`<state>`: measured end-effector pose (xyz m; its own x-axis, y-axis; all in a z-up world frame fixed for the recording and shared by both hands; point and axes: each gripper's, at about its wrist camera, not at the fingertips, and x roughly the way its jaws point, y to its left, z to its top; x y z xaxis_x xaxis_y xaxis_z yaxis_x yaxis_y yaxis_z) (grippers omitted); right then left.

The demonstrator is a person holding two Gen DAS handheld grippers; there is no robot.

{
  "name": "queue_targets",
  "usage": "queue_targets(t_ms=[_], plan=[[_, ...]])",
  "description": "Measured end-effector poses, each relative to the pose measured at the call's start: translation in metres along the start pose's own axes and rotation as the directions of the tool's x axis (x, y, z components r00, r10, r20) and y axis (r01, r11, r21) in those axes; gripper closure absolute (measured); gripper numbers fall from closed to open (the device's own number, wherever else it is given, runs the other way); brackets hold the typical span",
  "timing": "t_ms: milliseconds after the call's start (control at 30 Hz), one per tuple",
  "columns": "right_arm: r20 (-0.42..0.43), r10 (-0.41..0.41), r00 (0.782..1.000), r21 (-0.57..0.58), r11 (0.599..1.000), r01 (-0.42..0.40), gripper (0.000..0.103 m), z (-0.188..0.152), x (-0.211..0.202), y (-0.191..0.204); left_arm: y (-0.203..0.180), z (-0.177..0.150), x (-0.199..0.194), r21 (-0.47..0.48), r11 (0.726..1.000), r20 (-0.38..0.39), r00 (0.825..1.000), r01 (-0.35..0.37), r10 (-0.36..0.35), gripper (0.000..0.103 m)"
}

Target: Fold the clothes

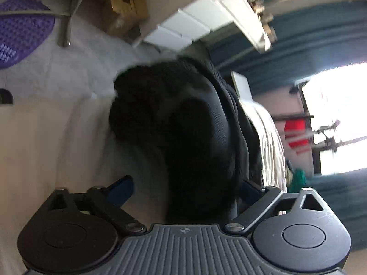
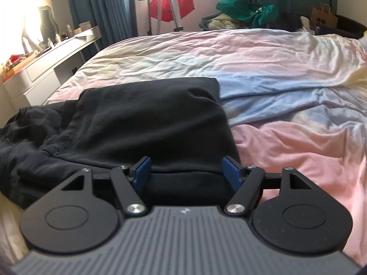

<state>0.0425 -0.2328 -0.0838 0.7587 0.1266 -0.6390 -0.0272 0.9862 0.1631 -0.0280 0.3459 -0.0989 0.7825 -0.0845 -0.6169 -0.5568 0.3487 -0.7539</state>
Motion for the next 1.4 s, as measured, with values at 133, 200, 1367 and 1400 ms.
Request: queue_targets(t_ms=[133, 200, 1367, 1400], plan=[[0.019, 0.087, 0.996, -0.036, 0.996, -0.087, 0.033, 0.004, 0.009, 0.022, 0.004, 0.012, 0.016, -0.007, 0.998, 0.043, 0.997, 0.059, -0.058, 0.028], [0.046, 0.135, 0.99, -0.108, 0.986, -0.13, 0.033, 0.003, 0.01, 0.04, 0.0, 0.015, 0.024, 0.01, 0.999, 0.049, 0.997, 0.051, -0.051, 0.044], [0.226, -0.031, 0.974, 0.517, 0.851, -0.093, 0.031, 0.026, -0.062, -0.133, -0.316, -0.471, 0.021, 0.895, 0.334, 0.434, 0.753, -0.296, -0.495, 0.084], [0.226, -0.041, 0.973, 0.534, 0.841, -0.088, 0.031, 0.025, -0.061, -0.139, -0.308, -0.492, 0.031, 0.907, 0.285, 0.417, 0.764, -0.311, -0.492, 0.084]])
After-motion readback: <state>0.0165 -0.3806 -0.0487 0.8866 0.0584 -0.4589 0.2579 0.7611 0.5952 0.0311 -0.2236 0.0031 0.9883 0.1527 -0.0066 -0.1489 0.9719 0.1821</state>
